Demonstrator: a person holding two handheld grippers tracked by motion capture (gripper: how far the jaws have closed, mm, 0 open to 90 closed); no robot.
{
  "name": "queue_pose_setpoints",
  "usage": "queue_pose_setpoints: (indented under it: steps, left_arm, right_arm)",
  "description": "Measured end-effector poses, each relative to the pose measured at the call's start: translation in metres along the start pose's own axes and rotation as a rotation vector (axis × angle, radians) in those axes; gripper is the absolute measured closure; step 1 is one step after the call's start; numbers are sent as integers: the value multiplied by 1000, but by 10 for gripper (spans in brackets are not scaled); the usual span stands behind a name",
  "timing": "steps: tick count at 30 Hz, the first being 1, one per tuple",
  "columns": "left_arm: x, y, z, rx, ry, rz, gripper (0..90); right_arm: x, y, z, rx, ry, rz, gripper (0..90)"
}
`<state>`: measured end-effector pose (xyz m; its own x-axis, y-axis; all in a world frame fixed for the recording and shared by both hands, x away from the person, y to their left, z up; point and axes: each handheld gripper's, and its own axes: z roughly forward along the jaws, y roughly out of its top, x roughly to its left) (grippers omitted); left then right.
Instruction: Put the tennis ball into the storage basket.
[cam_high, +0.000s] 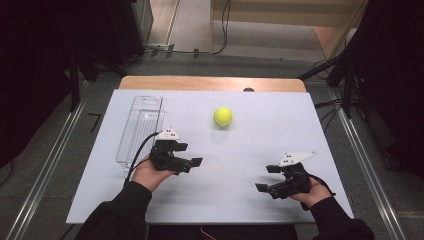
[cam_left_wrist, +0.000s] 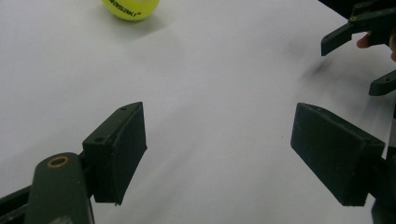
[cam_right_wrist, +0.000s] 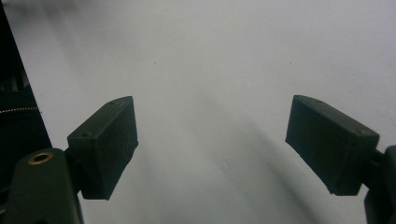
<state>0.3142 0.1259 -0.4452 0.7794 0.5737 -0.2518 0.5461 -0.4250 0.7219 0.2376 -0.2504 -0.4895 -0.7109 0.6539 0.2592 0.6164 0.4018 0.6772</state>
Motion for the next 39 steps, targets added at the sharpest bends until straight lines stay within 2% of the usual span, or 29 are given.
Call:
queue_pose_setpoints:
  steps: [39]
  left_arm:
    - [15, 23, 18, -12, -3, -21, 188]
  right_arm:
    - [-1, 2, -1, -10, -23, 2, 148]
